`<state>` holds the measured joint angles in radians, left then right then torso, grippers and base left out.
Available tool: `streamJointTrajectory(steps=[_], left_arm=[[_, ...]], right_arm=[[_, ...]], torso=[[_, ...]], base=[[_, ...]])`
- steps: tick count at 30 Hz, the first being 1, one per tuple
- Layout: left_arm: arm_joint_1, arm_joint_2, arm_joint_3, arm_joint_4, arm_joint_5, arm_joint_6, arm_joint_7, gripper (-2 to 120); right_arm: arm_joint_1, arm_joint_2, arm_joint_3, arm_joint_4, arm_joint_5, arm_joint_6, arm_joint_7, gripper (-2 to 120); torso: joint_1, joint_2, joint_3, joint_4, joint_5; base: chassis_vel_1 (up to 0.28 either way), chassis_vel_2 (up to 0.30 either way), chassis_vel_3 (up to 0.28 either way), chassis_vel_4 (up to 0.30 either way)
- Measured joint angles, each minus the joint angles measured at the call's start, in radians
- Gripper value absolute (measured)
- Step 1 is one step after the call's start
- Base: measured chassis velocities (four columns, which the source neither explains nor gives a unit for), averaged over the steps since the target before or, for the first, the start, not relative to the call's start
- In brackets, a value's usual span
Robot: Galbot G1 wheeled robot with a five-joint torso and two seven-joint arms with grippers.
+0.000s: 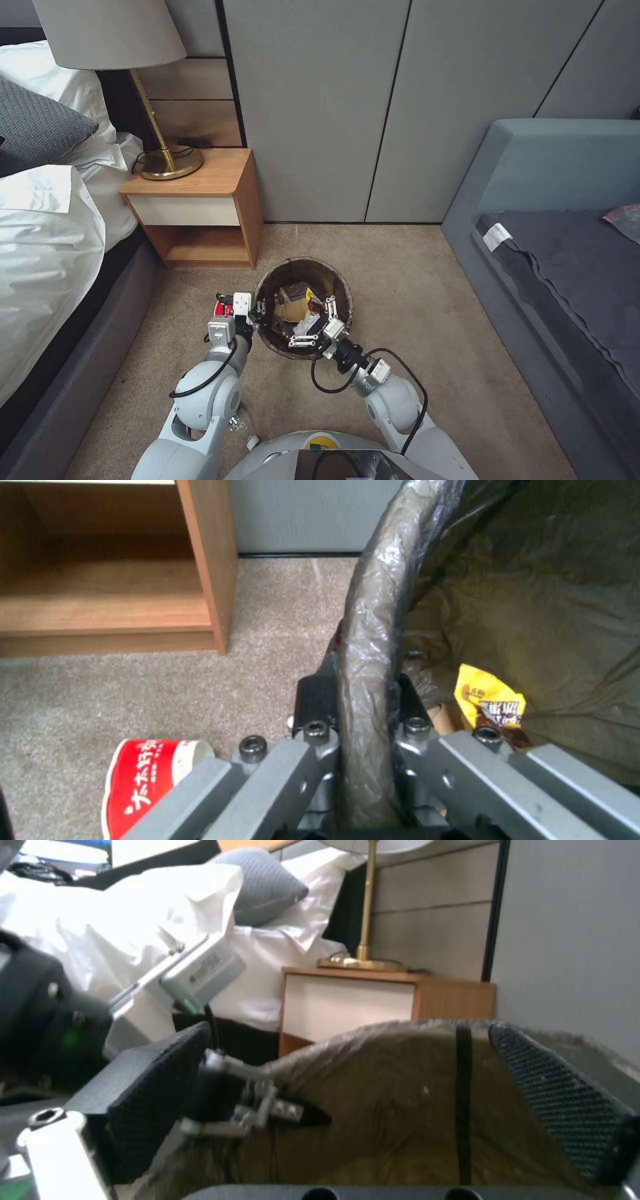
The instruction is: Pick up the trash bin, then pick up the garbage from the floor and place it into the trash bin.
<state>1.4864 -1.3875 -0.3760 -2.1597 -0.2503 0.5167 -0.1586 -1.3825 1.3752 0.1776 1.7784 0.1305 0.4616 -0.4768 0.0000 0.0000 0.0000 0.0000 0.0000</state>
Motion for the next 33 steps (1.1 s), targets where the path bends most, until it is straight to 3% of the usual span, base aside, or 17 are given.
streamJointTrajectory(steps=[9, 12, 13, 14, 17, 24, 33], left_arm=[[0.0, 0.001, 0.0, 0.0, -0.003, -0.009, 0.008, 3], [0.0, 0.003, -0.005, 0.0, -0.003, -0.009, 0.008, 3], [0.001, 0.004, -0.01, 0.0, -0.004, -0.013, 0.01, 3], [0.001, 0.004, -0.01, 0.0, -0.004, -0.013, 0.01, 3], [0.004, 0.008, -0.028, -0.001, 0.005, -0.032, 0.022, 3], [0.006, 0.01, -0.036, -0.004, 0.02, -0.06, 0.028, 3], [0.01, 0.013, -0.043, -0.008, 0.021, -0.067, 0.028, 3]], right_arm=[[-0.003, 0.006, 0.017, 0.077, 0.002, 0.004, 0.046, 100], [-0.008, 0.015, 0.04, 0.168, -0.005, -0.014, 0.139, 100], [-0.023, 0.022, 0.065, 0.249, -0.026, -0.044, 0.23, 100], [-0.023, 0.022, 0.065, 0.249, -0.026, -0.044, 0.23, 100], [-0.096, 0.042, 0.126, 0.34, -0.058, -0.083, 0.406, 99], [-0.16, 0.078, 0.24, 0.223, -0.101, -0.045, 0.523, 99], [-0.153, 0.084, 0.259, 0.131, -0.102, -0.002, 0.542, 99]], torso=[[0.0, 0.0, 0.0, 0.0, 0.0], [0.0, 0.0, 0.0, 0.0001, 0.0], [0.0, 0.0, 0.0, 0.0001, 0.0], [0.0, 0.0, 0.0, 0.0001, 0.0], [0.0, 0.0, 0.0, 0.0, 0.0], [0.0, 0.0, 0.0, -0.0001, 0.0001], [0.0, 0.0, 0.0, 0.0001, 0.0001]], base=[[0.0, 0.0, 0.0, 0.0], [0.0, 0.0, 0.0, 0.0], [0.0, 0.0, 0.0, 0.0], [0.0, 0.0, 0.0, 0.0], [0.0, 0.0, 0.0, 0.0], [0.0, 0.0, 0.0, 0.0], [0.0, 0.0, 0.0, 0.0]])
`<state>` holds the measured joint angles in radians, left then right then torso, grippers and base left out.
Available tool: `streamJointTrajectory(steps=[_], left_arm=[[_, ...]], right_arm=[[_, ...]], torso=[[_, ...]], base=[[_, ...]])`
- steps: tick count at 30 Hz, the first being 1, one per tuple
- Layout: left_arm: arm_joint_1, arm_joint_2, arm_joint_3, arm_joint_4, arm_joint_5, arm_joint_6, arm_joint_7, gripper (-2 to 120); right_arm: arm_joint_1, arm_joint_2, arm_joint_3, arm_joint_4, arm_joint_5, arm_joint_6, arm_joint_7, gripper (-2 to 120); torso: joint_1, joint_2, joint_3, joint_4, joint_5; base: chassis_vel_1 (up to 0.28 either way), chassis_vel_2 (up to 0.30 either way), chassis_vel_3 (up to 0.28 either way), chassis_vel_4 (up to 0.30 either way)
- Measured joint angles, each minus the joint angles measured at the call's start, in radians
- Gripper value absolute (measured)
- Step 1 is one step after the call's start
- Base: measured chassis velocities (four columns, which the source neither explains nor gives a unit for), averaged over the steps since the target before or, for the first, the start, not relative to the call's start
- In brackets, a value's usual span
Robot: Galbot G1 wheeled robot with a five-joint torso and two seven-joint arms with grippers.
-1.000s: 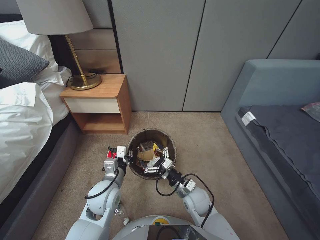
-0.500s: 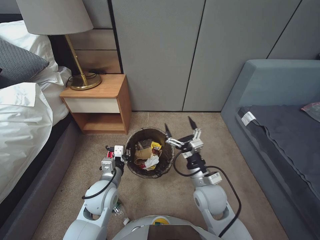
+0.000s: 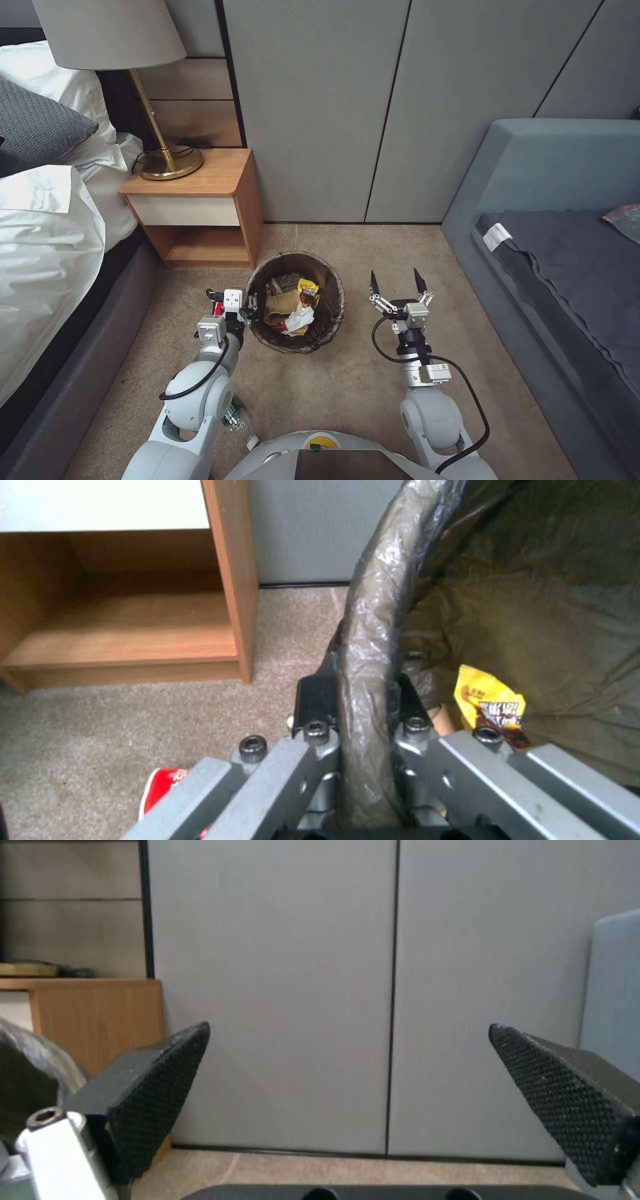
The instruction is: Pick up the trash bin, then pick up the garbage from the floor and place it into the trash bin.
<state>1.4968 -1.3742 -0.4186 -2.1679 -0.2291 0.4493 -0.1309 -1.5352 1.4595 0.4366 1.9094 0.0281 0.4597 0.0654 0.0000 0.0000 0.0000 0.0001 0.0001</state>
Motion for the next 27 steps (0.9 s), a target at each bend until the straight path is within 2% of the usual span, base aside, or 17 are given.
streamJointTrajectory(steps=[14, 27], left_arm=[[-0.002, -0.002, 0.0, -0.001, 0.0, 0.002, 0.003, 3], [0.0, -0.004, -0.006, -0.002, -0.001, 0.0, 0.007, 3]], right_arm=[[0.017, -0.006, 0.008, -0.022, -0.028, 0.009, -0.004, 99], [0.023, -0.003, 0.01, -0.024, -0.03, 0.009, -0.005, 100]], torso=[[0.0, 0.0, 0.0, 0.0, -0.0002], [0.0, 0.0, 0.0, -0.0001, -0.0001]], base=[[0.012, 0.015, 0.012, 0.012], [0.101, 0.092, 0.093, 0.107]])
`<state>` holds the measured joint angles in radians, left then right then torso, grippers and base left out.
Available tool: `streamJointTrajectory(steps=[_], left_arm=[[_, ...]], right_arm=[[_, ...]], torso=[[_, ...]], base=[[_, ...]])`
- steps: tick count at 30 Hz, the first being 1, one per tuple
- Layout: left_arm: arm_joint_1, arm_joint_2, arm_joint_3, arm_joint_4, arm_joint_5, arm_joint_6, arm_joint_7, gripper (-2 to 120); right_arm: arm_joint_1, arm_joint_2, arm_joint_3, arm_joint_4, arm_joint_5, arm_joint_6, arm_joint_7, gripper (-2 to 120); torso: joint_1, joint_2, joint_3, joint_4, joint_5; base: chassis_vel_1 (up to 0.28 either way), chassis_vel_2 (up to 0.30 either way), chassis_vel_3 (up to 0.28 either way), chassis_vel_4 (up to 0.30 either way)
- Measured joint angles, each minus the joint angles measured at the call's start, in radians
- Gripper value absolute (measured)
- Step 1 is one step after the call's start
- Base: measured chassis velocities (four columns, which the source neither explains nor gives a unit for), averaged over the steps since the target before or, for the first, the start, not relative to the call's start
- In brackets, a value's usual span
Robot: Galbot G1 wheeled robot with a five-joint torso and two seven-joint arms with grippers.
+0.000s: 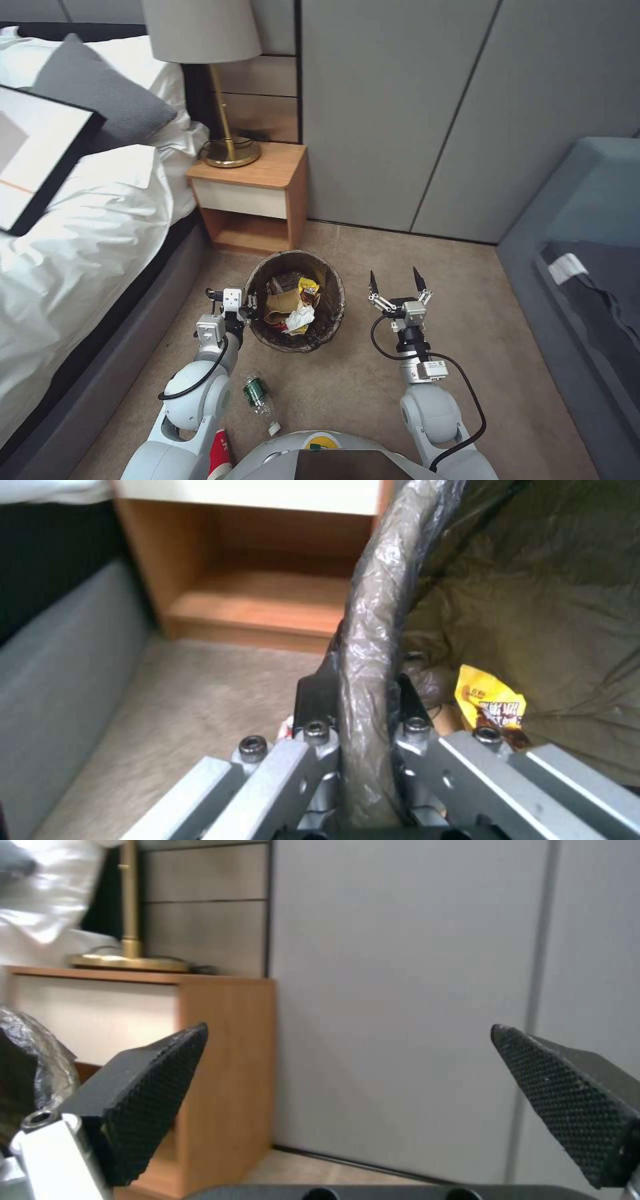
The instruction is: Pick up the trash bin, then pick up the garbage from the floor and place it into the trash bin.
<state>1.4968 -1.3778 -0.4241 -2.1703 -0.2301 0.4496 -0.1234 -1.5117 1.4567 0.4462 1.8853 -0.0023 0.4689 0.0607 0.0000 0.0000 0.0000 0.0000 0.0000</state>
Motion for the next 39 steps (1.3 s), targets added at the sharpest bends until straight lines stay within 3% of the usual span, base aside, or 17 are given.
streamJointTrajectory(steps=[39], left_arm=[[0.0, 0.003, 0.002, 0.002, 0.008, -0.025, 0.012, 3]], right_arm=[[0.013, -0.004, 0.004, 0.007, 0.016, 0.001, -0.008, 100]], torso=[[0.0, 0.0, 0.0, 0.0004, 0.0]], base=[[0.12, 0.121, 0.121, 0.119]])
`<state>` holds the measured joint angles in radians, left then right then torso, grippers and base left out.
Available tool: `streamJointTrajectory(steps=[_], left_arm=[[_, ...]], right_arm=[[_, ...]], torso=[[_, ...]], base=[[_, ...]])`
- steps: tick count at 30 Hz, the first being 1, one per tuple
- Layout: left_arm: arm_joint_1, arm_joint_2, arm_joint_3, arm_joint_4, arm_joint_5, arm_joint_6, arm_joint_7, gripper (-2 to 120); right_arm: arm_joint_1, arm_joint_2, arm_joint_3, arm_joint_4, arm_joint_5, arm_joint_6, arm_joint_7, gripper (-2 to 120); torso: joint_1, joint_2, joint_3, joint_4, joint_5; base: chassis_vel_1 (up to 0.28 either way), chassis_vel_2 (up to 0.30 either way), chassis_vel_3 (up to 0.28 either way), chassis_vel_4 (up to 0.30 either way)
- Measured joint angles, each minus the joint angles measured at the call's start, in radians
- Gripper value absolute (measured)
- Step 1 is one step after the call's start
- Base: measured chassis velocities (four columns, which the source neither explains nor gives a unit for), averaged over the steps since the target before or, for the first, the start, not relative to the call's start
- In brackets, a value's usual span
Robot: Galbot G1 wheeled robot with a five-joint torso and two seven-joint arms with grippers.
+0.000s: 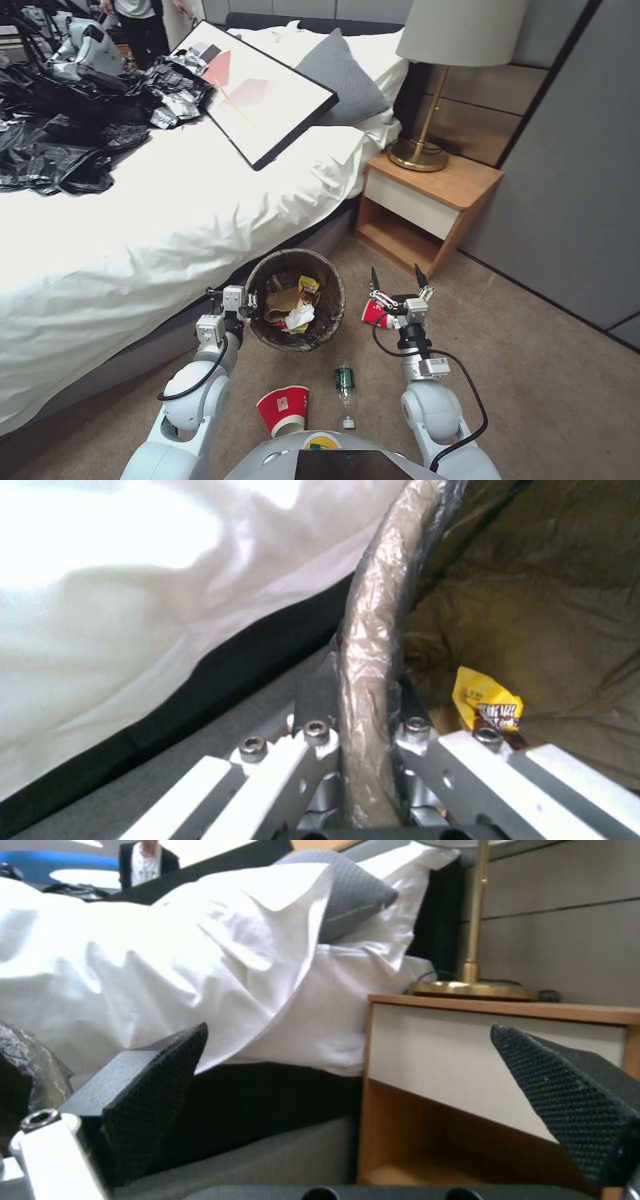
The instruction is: Pick up the trash bin, then pick up the garbage from the floor and place it into the trash bin.
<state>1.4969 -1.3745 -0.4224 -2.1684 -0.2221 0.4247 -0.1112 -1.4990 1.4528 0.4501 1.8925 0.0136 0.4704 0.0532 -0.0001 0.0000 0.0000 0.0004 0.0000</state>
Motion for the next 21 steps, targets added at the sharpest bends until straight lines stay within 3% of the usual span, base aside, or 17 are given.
streamJointTrajectory(steps=[4, 21], left_arm=[[-0.002, 0.001, 0.004, 0.002, -0.004, -0.001, 0.001, 3], [-0.002, 0.002, 0.011, 0.002, -0.009, 0.001, 0.003, 3]], right_arm=[[0.005, 0.0, 0.0, 0.0, 0.0, -0.006, 0.001, 100], [0.012, 0.0, 0.001, -0.002, 0.0, -0.012, 0.004, 100]], torso=[[0.0, 0.0, 0.0, -0.0008, -0.0001], [0.0, 0.0, 0.0, -0.0004, 0.0]], base=[[0.0, 0.0, 0.0, 0.0], [0.0, 0.0, 0.0, 0.0]])
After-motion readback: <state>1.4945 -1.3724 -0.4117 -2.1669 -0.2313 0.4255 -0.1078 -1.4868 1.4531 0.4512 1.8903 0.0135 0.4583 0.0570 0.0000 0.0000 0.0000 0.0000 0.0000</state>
